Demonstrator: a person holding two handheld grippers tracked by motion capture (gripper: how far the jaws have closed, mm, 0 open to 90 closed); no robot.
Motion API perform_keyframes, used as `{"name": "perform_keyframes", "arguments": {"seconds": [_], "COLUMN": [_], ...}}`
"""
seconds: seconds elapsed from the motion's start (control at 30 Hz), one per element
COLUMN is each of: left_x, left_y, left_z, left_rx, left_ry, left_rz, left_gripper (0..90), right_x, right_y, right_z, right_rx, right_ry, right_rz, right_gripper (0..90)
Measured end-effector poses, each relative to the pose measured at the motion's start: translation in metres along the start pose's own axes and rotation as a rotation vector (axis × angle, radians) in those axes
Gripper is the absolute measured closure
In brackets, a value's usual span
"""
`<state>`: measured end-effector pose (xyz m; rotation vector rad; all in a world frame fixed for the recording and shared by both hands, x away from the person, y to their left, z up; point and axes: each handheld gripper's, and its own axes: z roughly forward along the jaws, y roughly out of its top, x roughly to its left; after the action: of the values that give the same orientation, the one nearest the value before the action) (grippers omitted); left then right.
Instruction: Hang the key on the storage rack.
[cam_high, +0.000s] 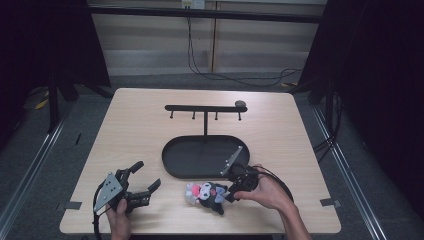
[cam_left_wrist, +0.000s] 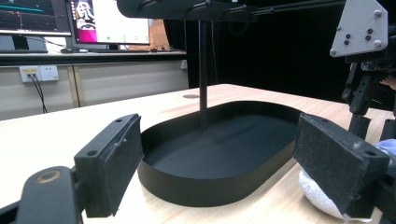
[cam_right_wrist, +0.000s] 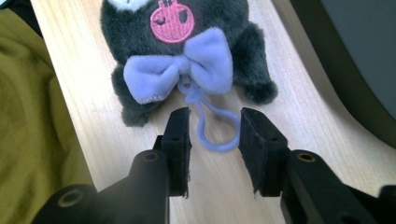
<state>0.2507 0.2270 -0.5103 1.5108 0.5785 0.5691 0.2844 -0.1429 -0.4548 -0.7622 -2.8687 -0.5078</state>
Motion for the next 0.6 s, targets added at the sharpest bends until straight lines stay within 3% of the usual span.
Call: {"name": "perform_keyframes", "arguments": {"seconds": [0.1, 0.2, 0.6], "left_x": [0.0, 0.0, 0.0], "left_y": [0.0, 0.0, 0.0], "left_z": [0.0, 0.0, 0.0], "left_rx": [0.0, 0.0, 0.001], "left_ry": [0.0, 0.002, 0.0], "left_rz": [0.001, 0.0, 0.001], "left_gripper": [15.3, 15.4, 15.3], "right_x": [-0.002, -0.002, 0.002], "right_y": [0.004, 0.009, 0.012], "right_z": [0.002, 0.007, 0.013], "right_rx": [0.024, 0.058, 0.063], "right_ry": [0.006, 0.008, -0.007], "right_rz": [-0.017, -0.026, -0.072], "right_gripper": [59.1, 60.6, 65.3]}}
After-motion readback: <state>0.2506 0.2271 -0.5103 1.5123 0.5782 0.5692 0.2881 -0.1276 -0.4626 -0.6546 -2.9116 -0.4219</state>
